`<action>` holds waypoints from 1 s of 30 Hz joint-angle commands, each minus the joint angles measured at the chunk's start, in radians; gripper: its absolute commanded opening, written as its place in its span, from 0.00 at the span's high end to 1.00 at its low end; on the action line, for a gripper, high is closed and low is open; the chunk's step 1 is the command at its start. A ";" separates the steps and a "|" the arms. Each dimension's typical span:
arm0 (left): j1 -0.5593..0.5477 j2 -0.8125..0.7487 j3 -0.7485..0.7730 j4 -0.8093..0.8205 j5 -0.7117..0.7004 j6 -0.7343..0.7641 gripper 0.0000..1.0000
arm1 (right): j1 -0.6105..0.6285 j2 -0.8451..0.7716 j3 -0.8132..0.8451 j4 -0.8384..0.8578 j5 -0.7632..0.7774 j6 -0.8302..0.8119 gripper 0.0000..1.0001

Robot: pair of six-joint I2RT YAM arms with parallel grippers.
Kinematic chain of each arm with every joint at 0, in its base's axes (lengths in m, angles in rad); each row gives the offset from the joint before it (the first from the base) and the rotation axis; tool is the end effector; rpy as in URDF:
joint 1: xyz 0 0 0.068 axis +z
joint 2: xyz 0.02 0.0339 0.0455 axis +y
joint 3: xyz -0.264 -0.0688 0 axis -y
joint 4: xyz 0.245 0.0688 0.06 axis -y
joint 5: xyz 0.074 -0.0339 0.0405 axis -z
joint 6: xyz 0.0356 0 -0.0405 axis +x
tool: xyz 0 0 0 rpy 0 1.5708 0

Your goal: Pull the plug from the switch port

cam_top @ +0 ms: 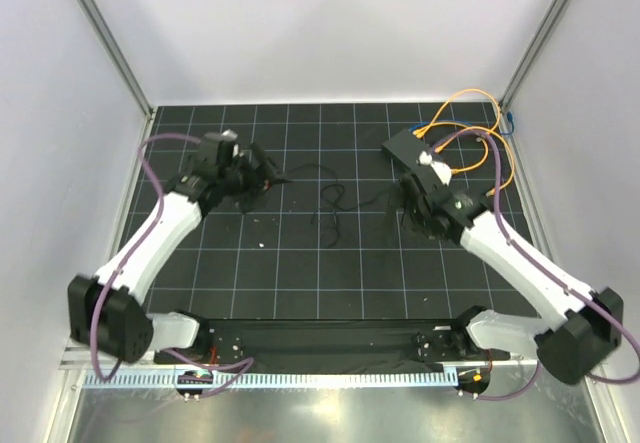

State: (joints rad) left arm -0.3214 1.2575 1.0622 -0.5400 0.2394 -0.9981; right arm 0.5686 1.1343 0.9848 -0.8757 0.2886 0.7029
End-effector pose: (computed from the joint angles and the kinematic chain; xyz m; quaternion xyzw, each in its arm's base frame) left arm 0.2546 -0.0937 0.3031 -0.2555 0.8721 -0.3331 0.2514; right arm 0.1872 0.1076 0.2832 0.1026 0.9483 0.0469 0.2968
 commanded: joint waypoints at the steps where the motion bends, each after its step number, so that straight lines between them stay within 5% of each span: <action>1: -0.076 0.139 0.204 -0.052 0.017 0.110 0.12 | -0.054 0.129 0.191 -0.092 -0.057 -0.161 0.00; 6: -0.163 0.339 0.490 -0.149 0.034 0.242 0.13 | -0.258 0.309 0.347 -0.122 -0.102 -0.227 0.00; 12: -0.229 0.456 0.596 -0.264 0.014 0.387 0.18 | -0.412 0.455 0.443 -0.017 -0.209 -0.149 0.01; 18: -0.292 0.556 0.670 -0.195 -0.012 0.467 0.20 | -0.464 0.649 0.590 0.041 -0.238 -0.088 0.04; 24: -0.396 0.735 0.840 -0.153 -0.219 0.601 0.21 | -0.521 0.823 0.761 0.009 -0.259 -0.102 0.05; 30: -0.429 0.901 1.034 -0.146 -0.189 0.655 0.22 | -0.556 0.872 0.767 0.050 -0.273 -0.059 0.12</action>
State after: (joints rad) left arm -0.7490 2.1174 2.0163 -0.7193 0.0563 -0.4034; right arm 0.0238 2.0083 1.7096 -0.8513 0.0311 0.6090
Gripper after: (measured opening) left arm 0.782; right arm 0.894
